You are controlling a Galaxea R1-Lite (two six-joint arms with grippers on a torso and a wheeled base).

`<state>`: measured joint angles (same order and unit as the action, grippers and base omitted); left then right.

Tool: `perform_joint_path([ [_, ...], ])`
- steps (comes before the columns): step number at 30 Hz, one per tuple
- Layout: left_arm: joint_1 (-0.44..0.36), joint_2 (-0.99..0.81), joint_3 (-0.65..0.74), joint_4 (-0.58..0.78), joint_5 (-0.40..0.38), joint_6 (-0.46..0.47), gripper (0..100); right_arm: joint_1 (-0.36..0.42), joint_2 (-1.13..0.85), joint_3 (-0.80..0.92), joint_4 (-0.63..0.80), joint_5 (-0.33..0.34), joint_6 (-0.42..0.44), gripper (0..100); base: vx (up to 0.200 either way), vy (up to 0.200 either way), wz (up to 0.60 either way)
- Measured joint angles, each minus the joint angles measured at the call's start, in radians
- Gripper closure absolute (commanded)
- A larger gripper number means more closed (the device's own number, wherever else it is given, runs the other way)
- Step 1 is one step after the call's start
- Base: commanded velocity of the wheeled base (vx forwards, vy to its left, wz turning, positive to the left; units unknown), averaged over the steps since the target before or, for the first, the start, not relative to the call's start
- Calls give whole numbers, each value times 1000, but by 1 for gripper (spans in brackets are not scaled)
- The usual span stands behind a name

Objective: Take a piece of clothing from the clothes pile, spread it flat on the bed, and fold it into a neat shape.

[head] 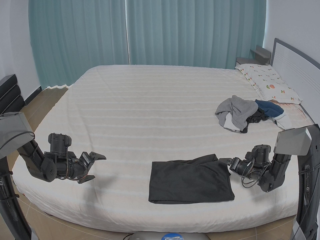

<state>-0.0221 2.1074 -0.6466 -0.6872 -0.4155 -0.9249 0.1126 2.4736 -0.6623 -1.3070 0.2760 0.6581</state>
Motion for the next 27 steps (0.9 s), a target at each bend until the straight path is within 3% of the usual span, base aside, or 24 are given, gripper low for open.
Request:
perform_joint_path([
  [7,-4,2,1,-1,8,0,0,0,20,-169,116,-8,112,0,0,0,0],
  [15,-12,9,0,-1,34,0,0,4,23,-159,119,-12,92,0,0,0,0],
  [27,-15,13,-1,-1,37,0,0,20,-1,-63,16,-2,77,0,0,0,0],
])
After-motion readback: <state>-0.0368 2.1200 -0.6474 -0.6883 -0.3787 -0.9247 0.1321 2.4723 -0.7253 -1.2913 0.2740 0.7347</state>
